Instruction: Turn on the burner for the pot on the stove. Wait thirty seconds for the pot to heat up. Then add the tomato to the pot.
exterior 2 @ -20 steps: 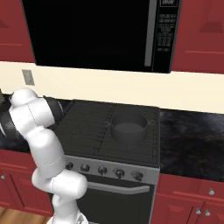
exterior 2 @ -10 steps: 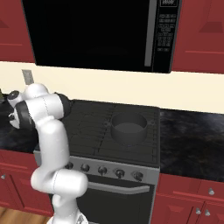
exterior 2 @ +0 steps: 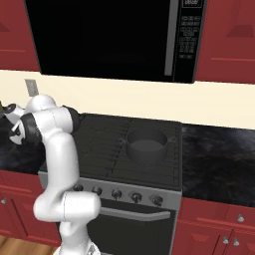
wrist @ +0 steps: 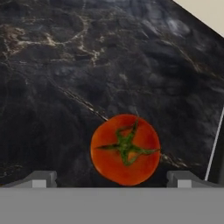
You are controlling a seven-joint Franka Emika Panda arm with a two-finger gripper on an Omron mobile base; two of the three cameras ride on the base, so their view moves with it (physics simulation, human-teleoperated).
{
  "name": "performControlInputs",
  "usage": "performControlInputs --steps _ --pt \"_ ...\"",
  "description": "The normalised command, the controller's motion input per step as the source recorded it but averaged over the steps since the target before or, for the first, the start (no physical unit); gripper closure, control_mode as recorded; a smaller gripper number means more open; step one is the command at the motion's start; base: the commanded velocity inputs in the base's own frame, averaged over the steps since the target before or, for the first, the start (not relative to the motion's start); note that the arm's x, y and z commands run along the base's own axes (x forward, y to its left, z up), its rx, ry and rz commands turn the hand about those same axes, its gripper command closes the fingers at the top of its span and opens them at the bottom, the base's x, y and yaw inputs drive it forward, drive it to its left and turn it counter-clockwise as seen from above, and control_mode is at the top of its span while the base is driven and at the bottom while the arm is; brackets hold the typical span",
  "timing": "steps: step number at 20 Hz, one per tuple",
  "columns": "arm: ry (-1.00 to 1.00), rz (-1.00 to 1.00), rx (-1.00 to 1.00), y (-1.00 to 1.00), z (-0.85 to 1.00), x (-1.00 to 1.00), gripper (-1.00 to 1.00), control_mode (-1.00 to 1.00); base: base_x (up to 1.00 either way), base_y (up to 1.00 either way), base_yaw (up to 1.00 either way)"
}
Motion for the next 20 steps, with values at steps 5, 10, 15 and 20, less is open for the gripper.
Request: performControlInputs --steps 5,10,15,20 --pt "0.00 0.00 0.00 0.00 0.00 0.00 -1.00 -1.00 0.00 0.00 0.00" --pt "0.00 0.01 0.00 -0.11 -0.09 0.00 -1.00 -1.00 0.00 0.00 0.00" --pt "0.00 0.02 0.00 -0.11 -0.10 0.04 -1.00 -1.00 0.00 0.00 0.00" --pt "0.00 0.02 0.00 -0.06 -0.13 0.09 -1.00 -1.00 0.00 0.00 0.00"
